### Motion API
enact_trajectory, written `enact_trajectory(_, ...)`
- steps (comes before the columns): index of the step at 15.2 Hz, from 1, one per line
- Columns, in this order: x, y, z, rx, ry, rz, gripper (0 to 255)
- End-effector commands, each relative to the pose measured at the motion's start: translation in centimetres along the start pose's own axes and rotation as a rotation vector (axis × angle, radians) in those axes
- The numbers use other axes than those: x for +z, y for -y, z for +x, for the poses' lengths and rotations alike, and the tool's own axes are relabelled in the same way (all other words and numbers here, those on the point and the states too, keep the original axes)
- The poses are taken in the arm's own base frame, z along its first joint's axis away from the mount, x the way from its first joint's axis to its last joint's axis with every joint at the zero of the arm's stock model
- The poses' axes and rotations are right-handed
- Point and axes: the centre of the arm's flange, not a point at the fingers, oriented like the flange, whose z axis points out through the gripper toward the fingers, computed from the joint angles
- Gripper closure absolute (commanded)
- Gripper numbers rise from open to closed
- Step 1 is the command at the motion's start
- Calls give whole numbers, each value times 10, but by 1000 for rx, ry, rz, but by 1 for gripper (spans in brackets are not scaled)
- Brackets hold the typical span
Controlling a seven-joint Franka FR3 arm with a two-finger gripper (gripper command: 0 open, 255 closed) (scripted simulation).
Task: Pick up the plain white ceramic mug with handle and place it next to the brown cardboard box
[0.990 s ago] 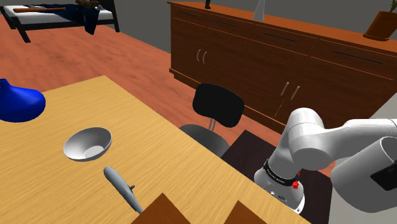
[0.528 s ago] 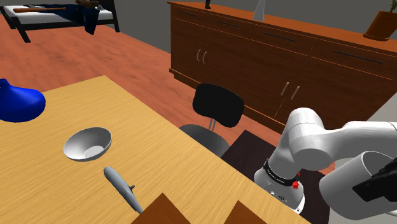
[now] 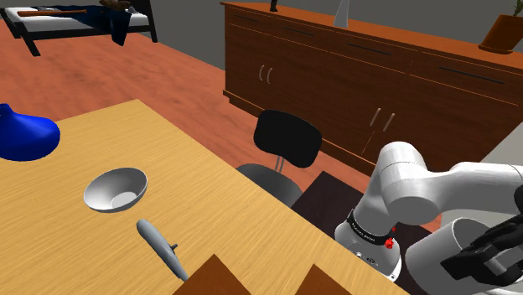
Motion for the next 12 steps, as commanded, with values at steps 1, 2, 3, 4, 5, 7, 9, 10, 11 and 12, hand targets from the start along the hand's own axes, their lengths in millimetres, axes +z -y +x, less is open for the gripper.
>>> enact_trajectory(1, 11, 0, 0, 0, 0, 0, 255)
enact_trajectory(2, 16, 1, -1, 0, 0, 0, 255)
enact_trajectory(3, 21, 1, -1, 0, 0, 0, 255)
enact_trajectory(4, 26, 1, -2, 0, 0, 0, 255)
enact_trajectory(5, 32, 1, -2, 0, 0, 0, 255)
enact_trajectory(7, 42, 1, -3, 0, 0, 0, 255)
enact_trajectory(9, 53, 2, -4, 0, 0, 0, 255)
enact_trajectory(10, 58, 2, -5, 0, 0, 0, 255)
enact_trajectory(11, 63, 2, -5, 0, 0, 0, 255)
enact_trajectory(12, 68, 2, -6, 0, 0, 0, 255)
